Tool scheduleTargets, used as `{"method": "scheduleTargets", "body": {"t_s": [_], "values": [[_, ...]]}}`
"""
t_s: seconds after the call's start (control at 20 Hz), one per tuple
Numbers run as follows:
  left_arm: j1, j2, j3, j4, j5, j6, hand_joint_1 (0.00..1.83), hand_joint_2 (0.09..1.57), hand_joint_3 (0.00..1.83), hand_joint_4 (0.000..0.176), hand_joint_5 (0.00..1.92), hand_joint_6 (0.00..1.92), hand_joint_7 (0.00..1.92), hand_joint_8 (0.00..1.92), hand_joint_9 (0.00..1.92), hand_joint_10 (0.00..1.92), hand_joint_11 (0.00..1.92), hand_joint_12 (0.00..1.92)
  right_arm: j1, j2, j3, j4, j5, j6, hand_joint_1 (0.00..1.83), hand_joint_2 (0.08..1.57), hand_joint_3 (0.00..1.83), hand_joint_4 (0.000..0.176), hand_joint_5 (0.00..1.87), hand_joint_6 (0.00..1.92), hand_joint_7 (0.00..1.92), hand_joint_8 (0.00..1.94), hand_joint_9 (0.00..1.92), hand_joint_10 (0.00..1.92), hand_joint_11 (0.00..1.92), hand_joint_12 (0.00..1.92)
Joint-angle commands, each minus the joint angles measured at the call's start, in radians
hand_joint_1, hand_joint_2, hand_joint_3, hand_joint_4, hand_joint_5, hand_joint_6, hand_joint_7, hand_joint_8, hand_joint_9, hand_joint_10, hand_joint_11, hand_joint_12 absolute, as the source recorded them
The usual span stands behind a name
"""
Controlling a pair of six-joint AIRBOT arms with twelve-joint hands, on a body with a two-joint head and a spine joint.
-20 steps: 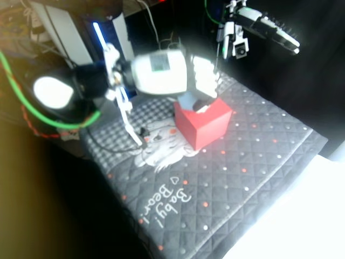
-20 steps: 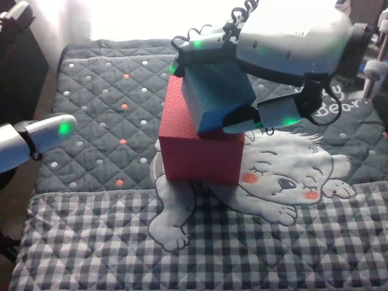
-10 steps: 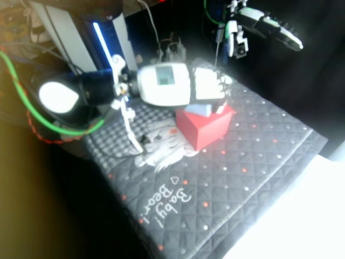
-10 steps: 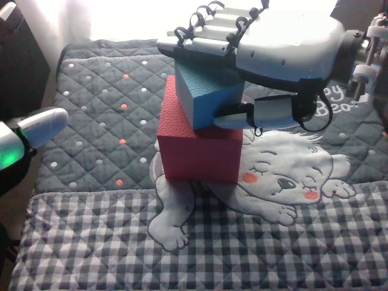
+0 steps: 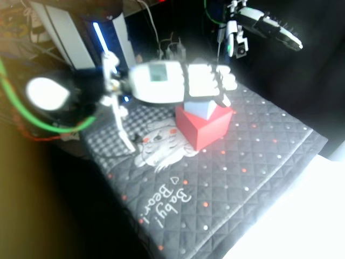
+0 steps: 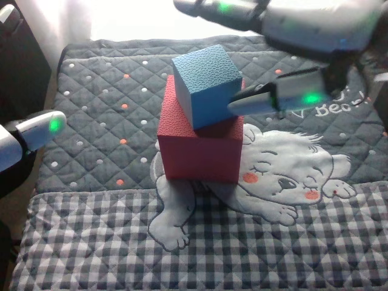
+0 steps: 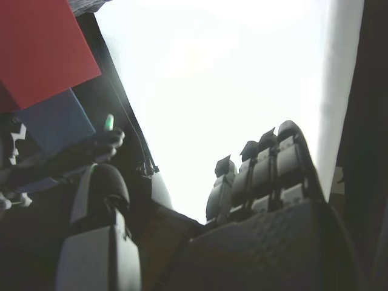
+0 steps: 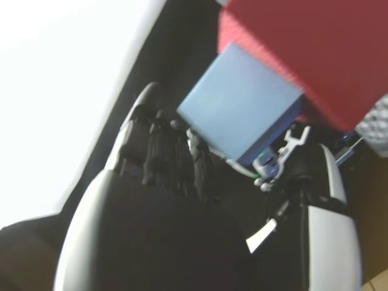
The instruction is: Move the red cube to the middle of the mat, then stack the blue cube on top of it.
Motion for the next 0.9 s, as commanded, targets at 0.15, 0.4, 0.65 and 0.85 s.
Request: {"method": "scheduleTargets", "body": {"t_s": [0.15,0.4,0.65,0.85], "values": [[0.006,0.001,0.002,0.013,-0.136,-0.015,0.68,1.02,0.00,0.103,0.00,0.00,0.00,0.00,0.00,0.00,0.00,0.00,0.009,0.144,-0.066,0.068,0.174,-0.041,0.64,1.02,0.00,0.036,0.00,0.00,0.00,0.00,0.00,0.00,0.00,1.28],[0.044,0.019,-0.017,0.010,-0.202,-0.019,0.68,1.02,0.00,0.109,0.00,0.00,0.00,0.00,0.00,0.00,0.04,0.02,-0.103,0.312,-0.162,0.242,0.192,-0.223,0.63,1.16,0.00,0.000,0.00,0.00,0.00,0.00,0.00,0.00,0.00,0.35],[0.051,0.035,-0.022,0.015,-0.205,-0.019,0.61,1.04,0.01,0.175,0.00,0.00,0.00,0.00,0.00,0.00,0.00,0.00,-0.245,0.413,-0.255,0.534,0.274,-0.574,0.56,1.18,0.00,0.065,0.00,0.00,0.00,0.00,0.00,0.00,0.00,0.00],[0.048,0.046,-0.021,0.014,-0.205,-0.020,0.61,1.06,0.01,0.173,0.00,0.00,0.00,0.00,0.00,0.00,0.00,0.00,-0.378,0.478,-0.302,0.666,0.466,-0.627,0.49,1.14,0.00,0.129,0.00,0.00,0.00,0.00,0.00,0.00,0.00,0.00]]}}
